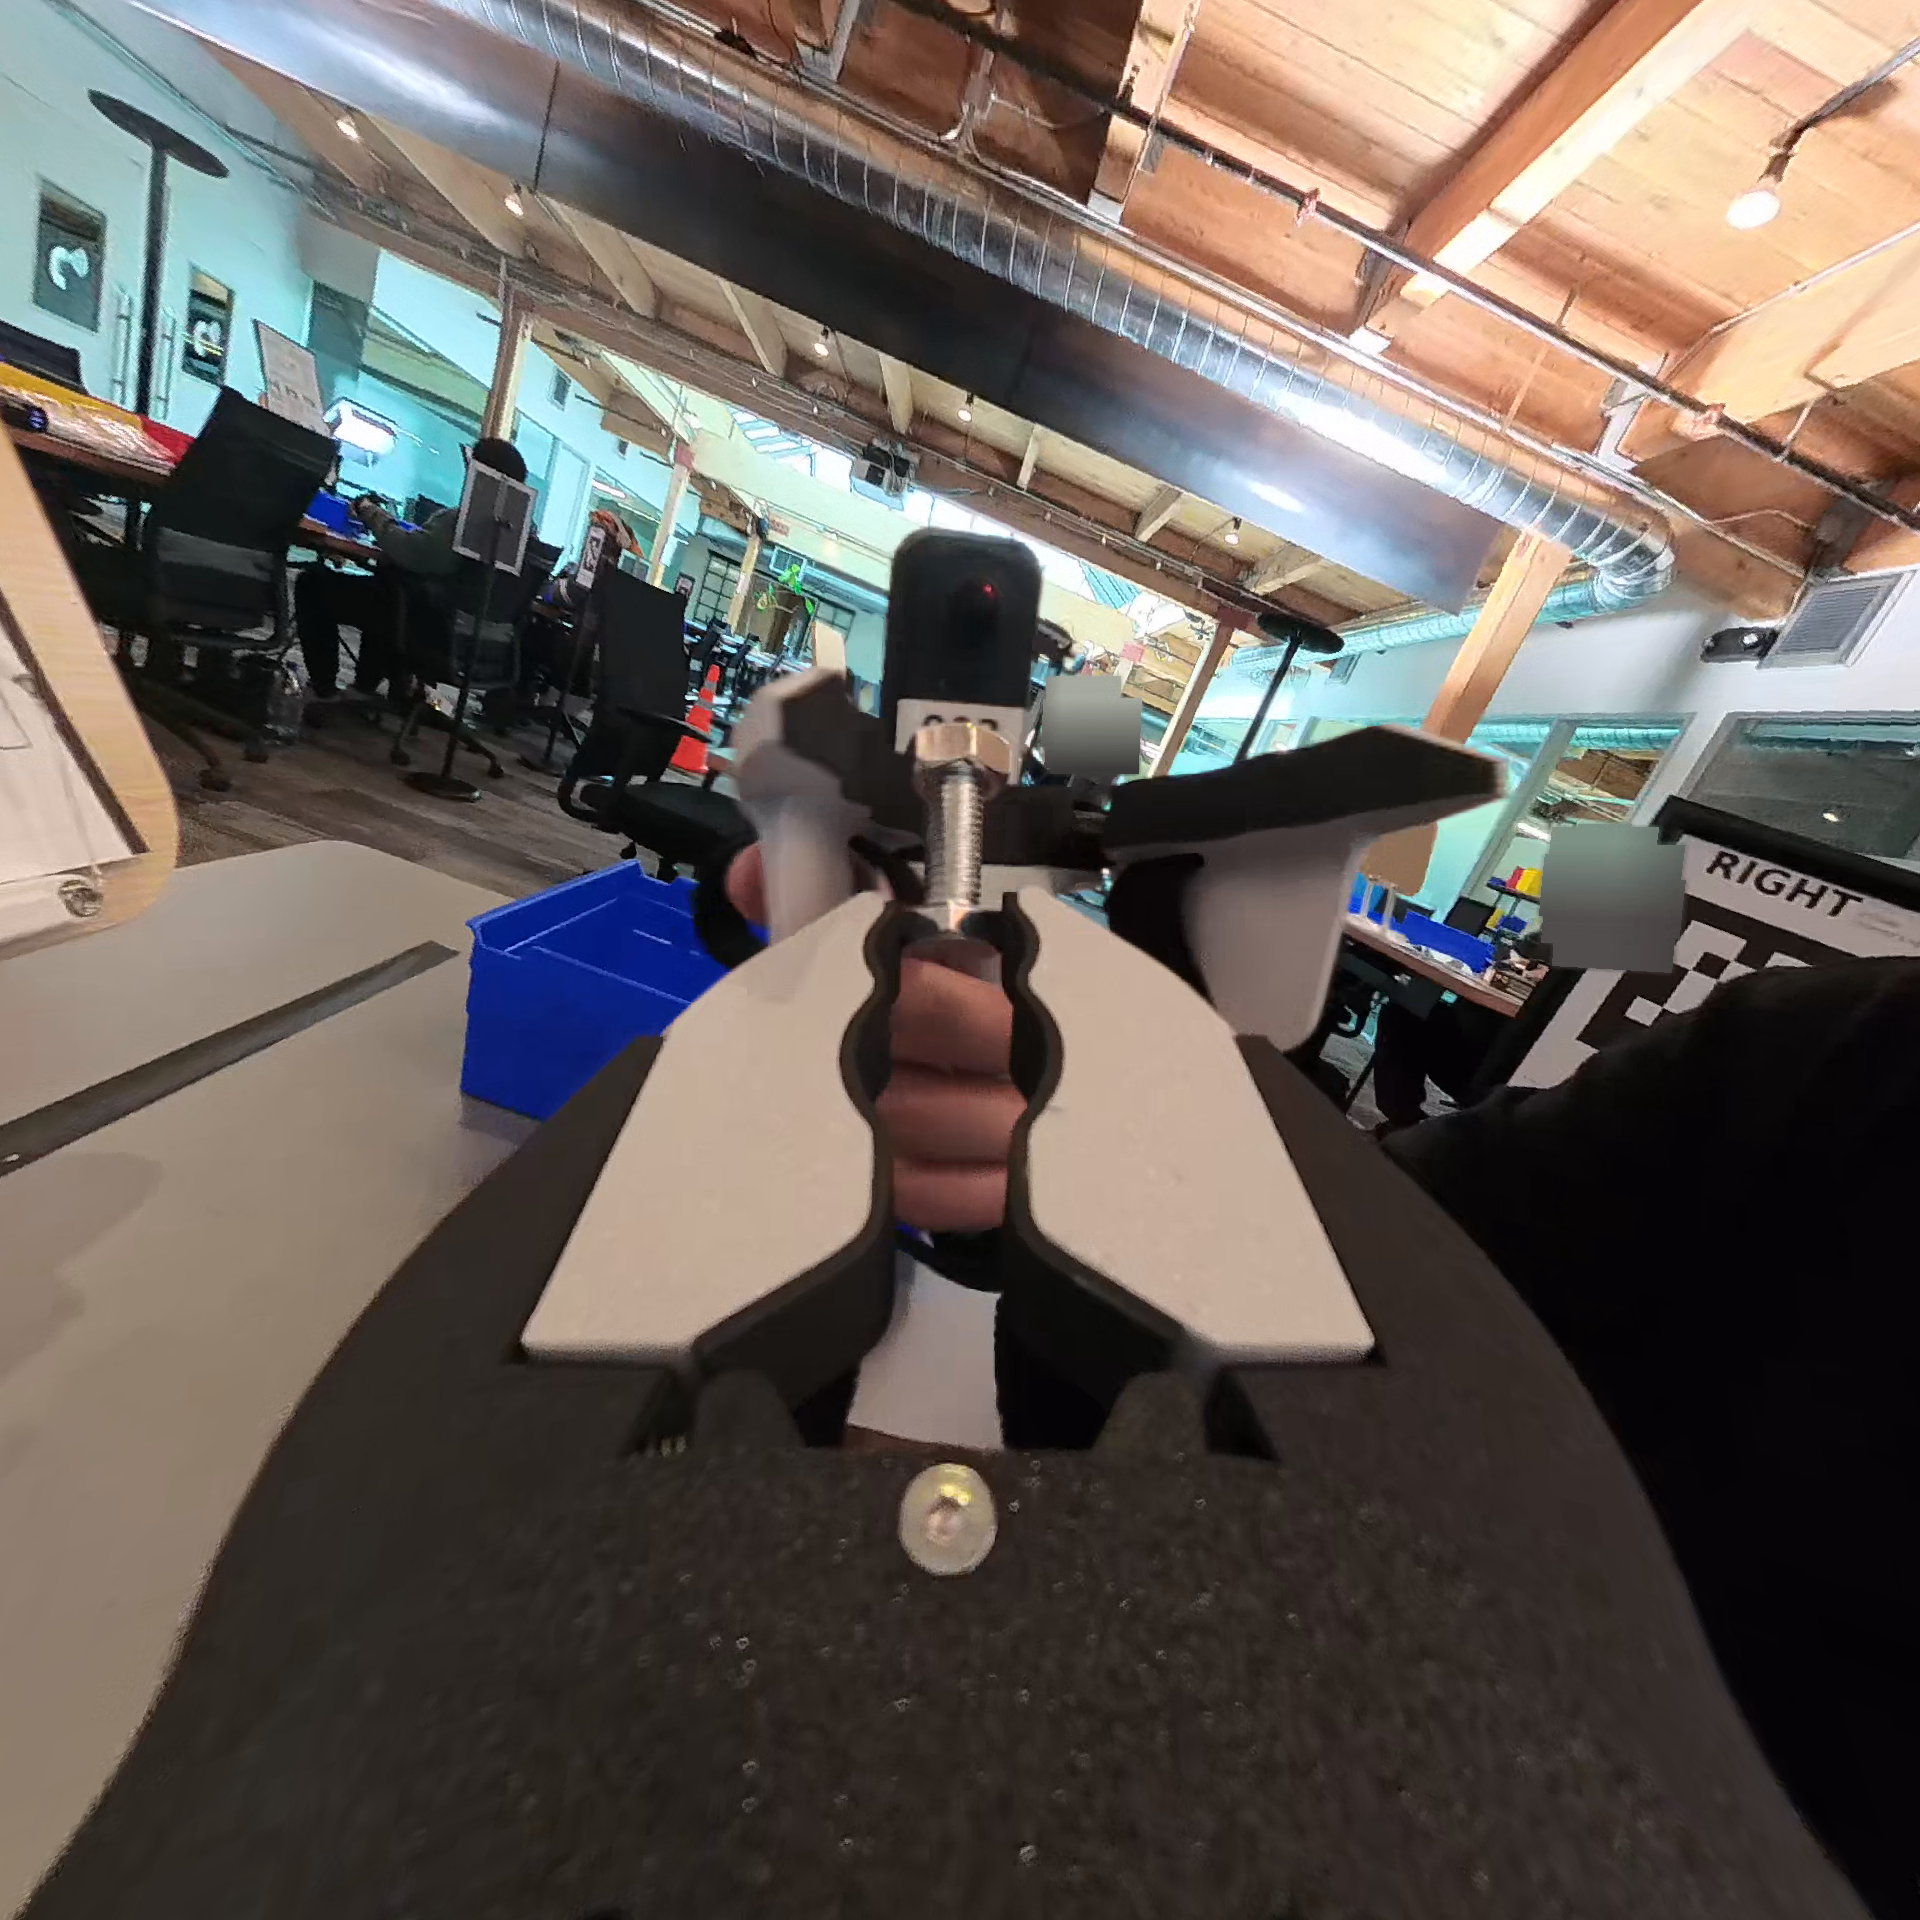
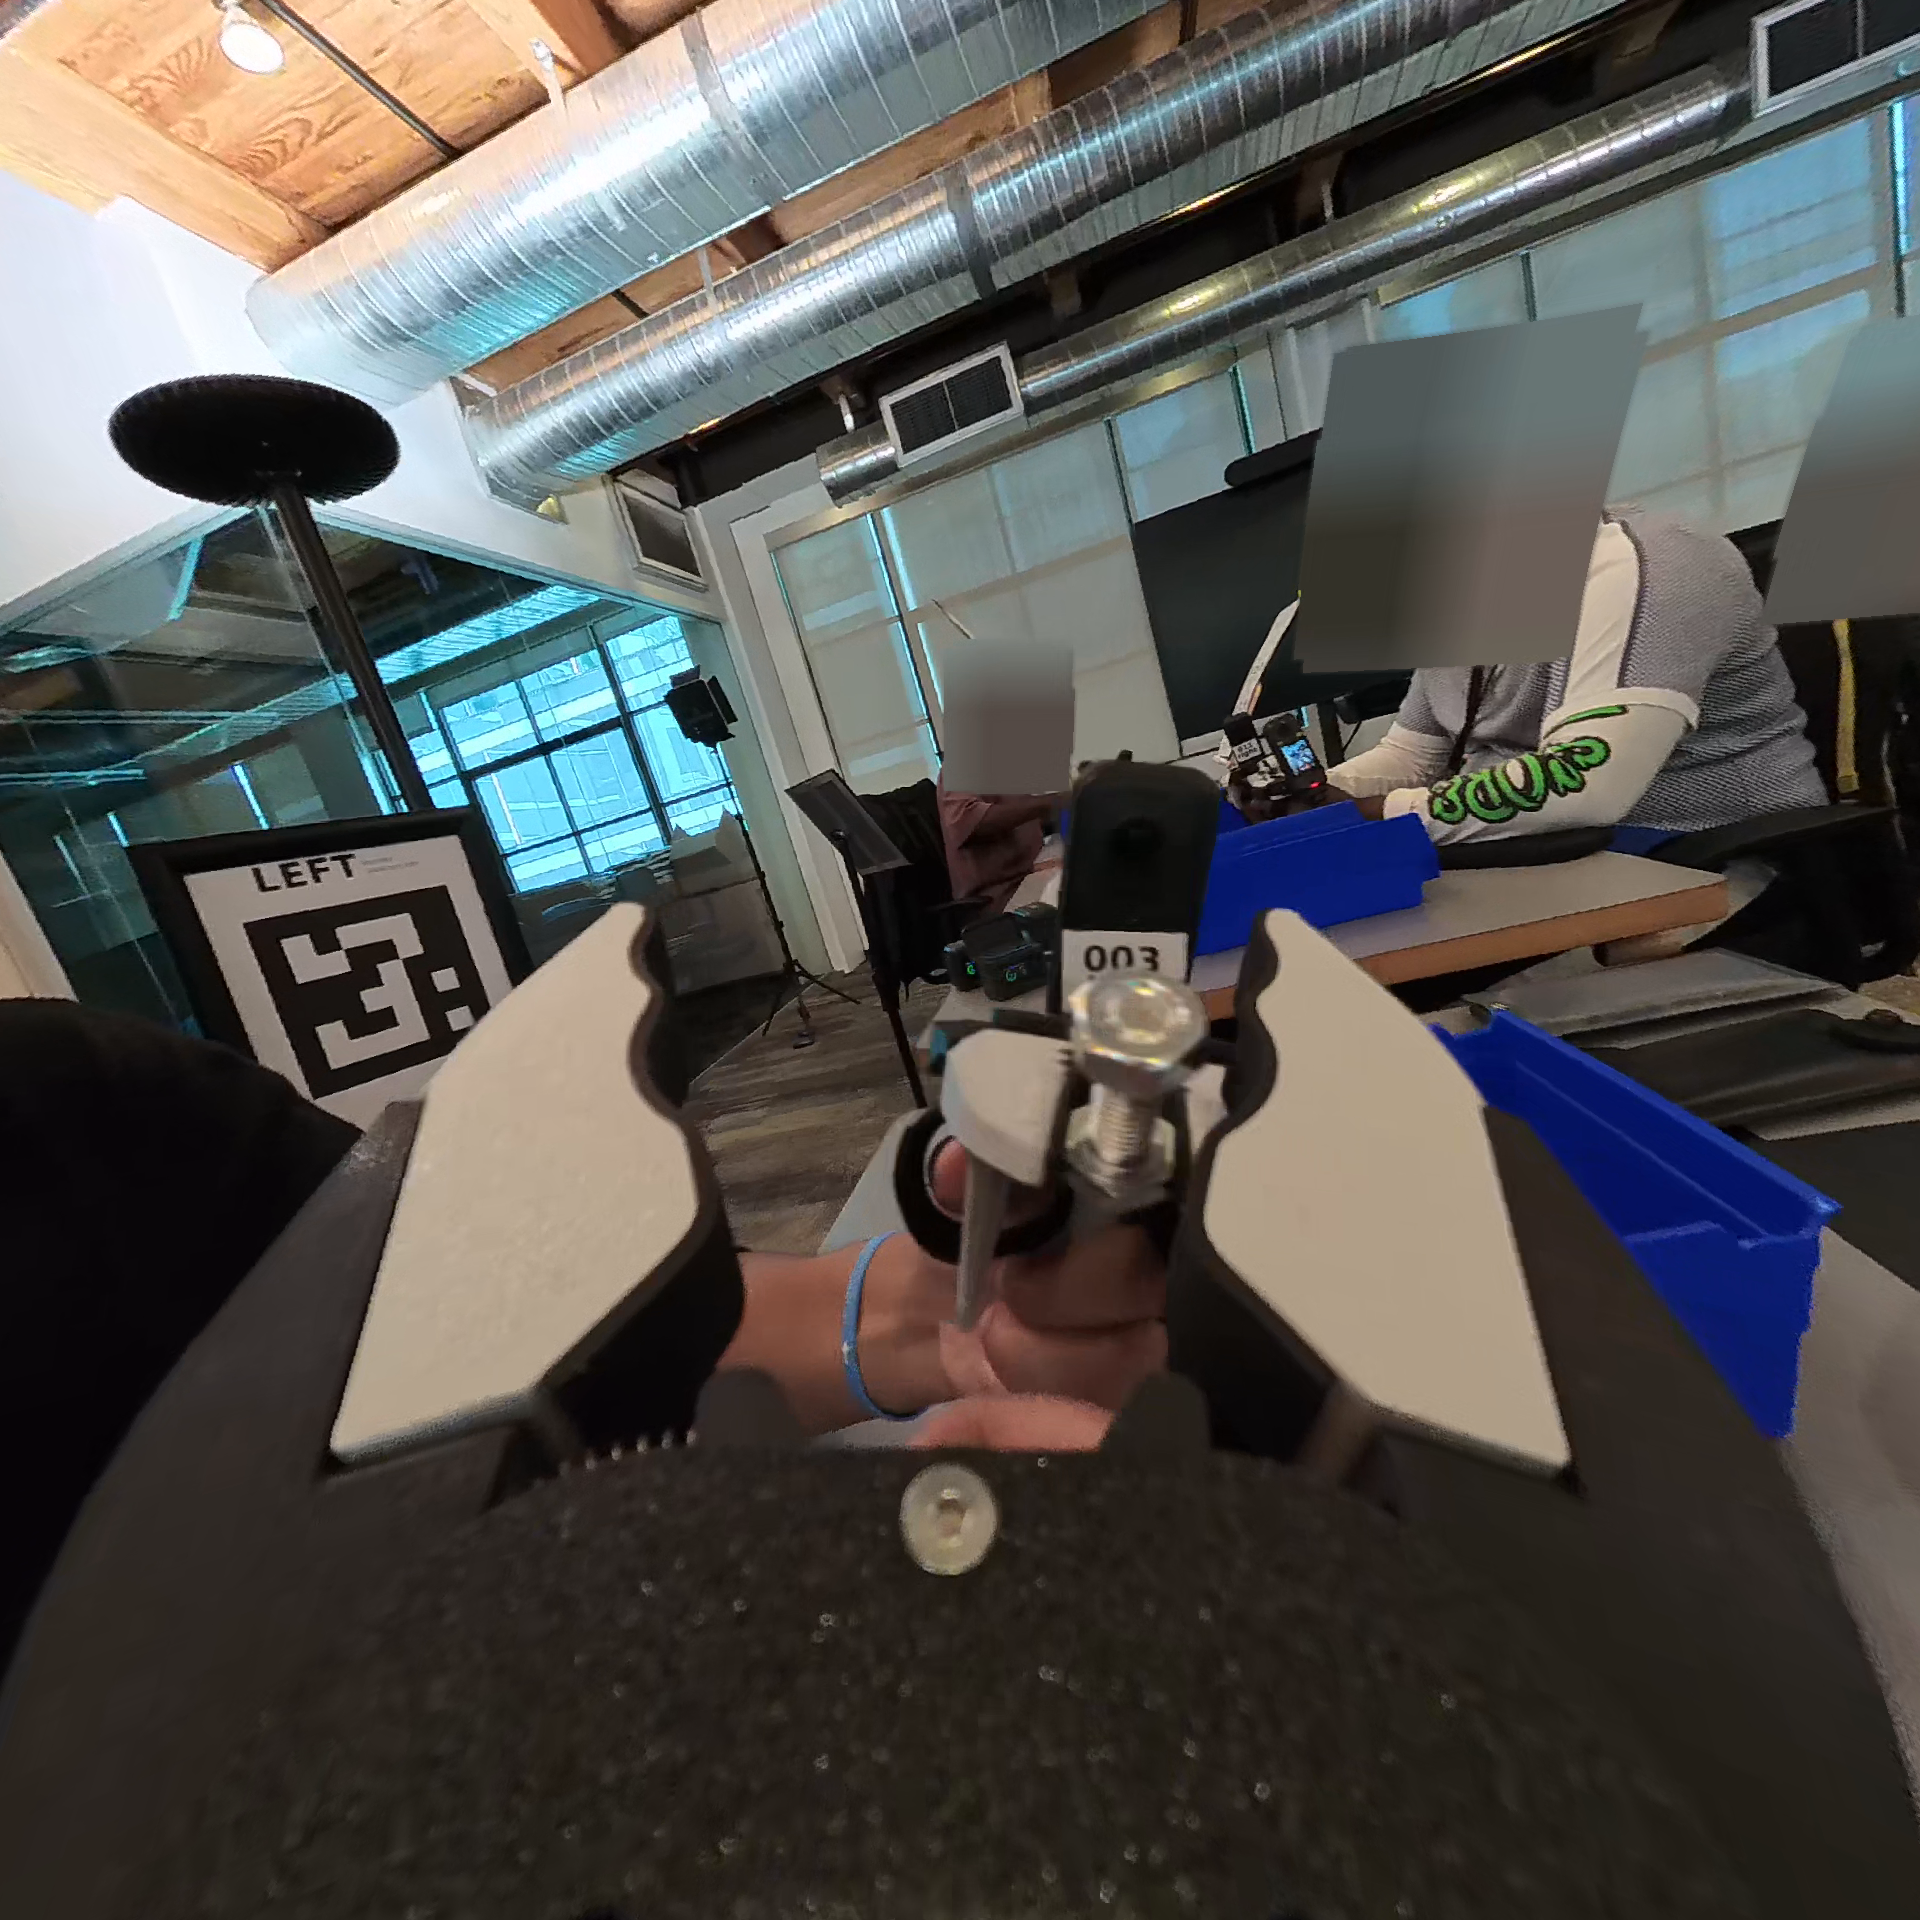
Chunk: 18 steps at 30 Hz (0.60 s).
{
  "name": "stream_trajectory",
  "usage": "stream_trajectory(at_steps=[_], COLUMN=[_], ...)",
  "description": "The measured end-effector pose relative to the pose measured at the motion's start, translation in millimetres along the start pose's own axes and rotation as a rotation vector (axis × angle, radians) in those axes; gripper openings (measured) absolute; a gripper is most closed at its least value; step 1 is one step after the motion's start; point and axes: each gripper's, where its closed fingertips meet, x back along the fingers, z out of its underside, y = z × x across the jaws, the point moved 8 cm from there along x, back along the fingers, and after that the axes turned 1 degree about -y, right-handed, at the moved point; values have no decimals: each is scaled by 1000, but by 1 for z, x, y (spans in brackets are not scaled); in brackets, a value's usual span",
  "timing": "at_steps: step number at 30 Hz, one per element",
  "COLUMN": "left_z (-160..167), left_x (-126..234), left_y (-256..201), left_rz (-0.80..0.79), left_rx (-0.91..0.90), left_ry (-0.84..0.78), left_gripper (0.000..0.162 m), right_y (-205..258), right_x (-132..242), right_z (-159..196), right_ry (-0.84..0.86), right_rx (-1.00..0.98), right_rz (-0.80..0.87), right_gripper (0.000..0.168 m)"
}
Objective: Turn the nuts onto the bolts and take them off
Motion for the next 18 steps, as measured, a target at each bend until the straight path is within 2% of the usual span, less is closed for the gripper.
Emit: stream_trajectory(at_steps=[4, 8, 18], left_z=[-9, -21, -3], left_x=[13, 25, 4], left_y=[6, 5, 1], left_rz=[-31, -37, 23], left_rx=[13, 8, 27], left_ry=[-70, -116, -25], left_gripper=[17, 17, 17], right_y=[2, -4, 4], right_x=[0, 3, -3], right_z=[-2, -2, 1], right_ry=[12, -6, -12], right_rx=[3, -9, 11], right_rz=[12, 30, -11], right_gripper=[110, 101, 103])
